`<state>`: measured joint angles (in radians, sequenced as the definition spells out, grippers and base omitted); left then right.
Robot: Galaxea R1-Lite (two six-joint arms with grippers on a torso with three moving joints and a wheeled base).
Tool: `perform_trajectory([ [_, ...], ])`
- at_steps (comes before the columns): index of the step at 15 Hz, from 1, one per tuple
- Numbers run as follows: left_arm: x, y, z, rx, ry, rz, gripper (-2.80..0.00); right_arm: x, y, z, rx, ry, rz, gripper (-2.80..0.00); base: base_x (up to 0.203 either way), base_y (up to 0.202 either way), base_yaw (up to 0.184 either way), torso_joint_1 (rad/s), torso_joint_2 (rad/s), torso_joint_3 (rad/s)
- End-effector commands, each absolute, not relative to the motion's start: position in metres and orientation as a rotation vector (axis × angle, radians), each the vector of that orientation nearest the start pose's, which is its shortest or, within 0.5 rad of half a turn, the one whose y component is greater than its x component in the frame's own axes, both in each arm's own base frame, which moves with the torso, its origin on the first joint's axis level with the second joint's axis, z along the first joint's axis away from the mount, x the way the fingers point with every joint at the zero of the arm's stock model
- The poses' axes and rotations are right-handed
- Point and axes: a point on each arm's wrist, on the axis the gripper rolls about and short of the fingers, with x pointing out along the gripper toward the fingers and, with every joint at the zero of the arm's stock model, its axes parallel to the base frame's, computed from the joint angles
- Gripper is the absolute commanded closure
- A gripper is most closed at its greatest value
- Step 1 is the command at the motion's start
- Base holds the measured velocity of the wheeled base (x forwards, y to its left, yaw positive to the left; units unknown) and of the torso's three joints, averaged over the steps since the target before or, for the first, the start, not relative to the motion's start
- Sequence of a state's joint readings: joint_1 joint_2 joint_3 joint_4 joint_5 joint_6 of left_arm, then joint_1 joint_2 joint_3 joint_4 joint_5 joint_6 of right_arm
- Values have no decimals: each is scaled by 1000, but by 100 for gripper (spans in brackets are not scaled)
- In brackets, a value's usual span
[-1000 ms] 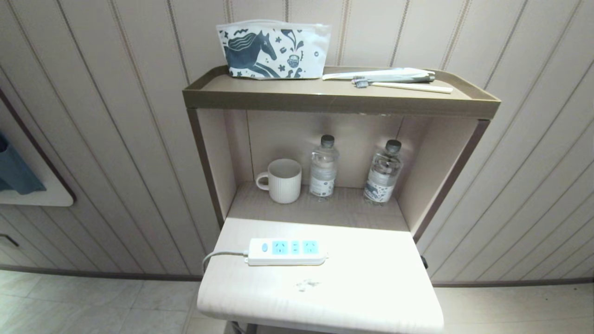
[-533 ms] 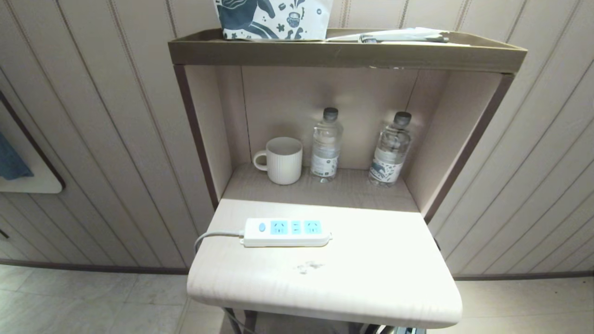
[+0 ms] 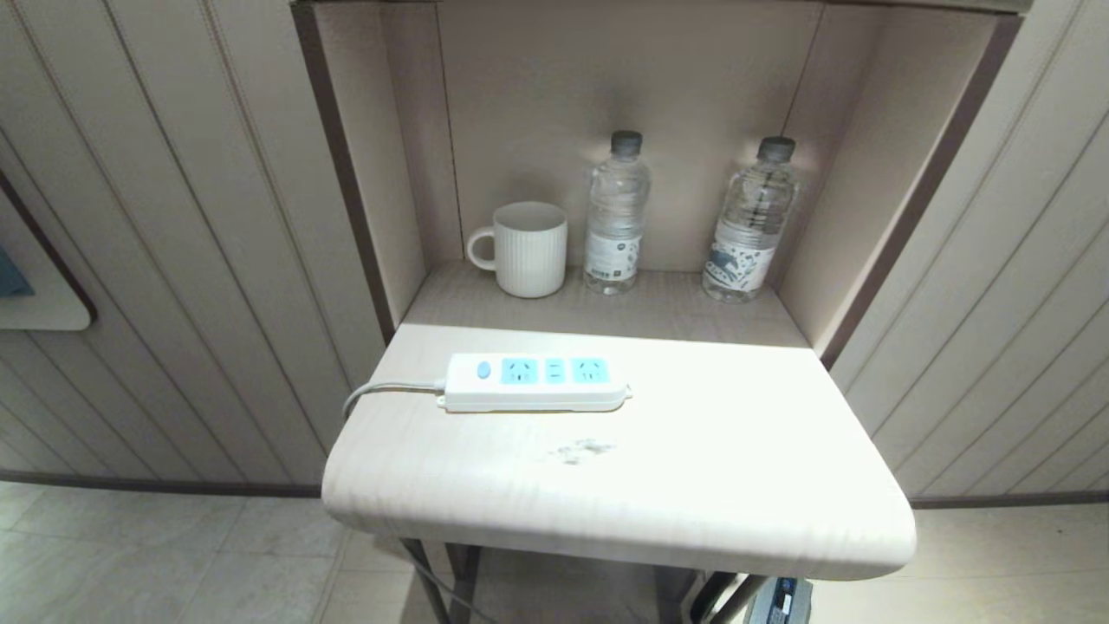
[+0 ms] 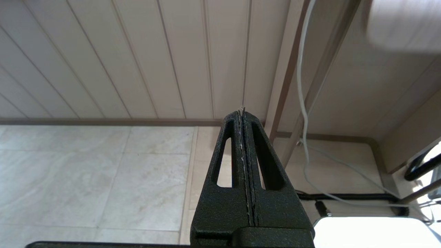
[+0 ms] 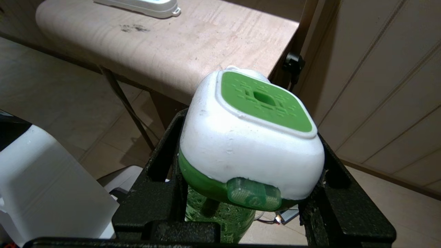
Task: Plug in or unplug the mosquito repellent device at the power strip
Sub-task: Place the mosquito repellent liquid on the table
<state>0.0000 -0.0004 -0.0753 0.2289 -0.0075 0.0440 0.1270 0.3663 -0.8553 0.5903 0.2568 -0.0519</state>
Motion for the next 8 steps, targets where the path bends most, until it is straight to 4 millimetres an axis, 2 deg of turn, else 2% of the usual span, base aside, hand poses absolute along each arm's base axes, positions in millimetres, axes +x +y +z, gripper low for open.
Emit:
perform_trajectory([
  [1,-30,0,73,44,155,-11,0,-62,-2,246,-45,82,391,0,0,0,0,-124,345,205],
  [4,-30,0,73,44,155,-11,0,-73,-4,246,-47,28,407,0,0,0,0,-44,127,80],
  [6,-30,0,73,44,155,-11,0,-63,-2,250,-46,60,385,0,0,0,0,-4,20,12],
  [8,-30,0,73,44,155,-11,0,-42,2,259,-42,62,348,0,0,0,0,0,0,0],
])
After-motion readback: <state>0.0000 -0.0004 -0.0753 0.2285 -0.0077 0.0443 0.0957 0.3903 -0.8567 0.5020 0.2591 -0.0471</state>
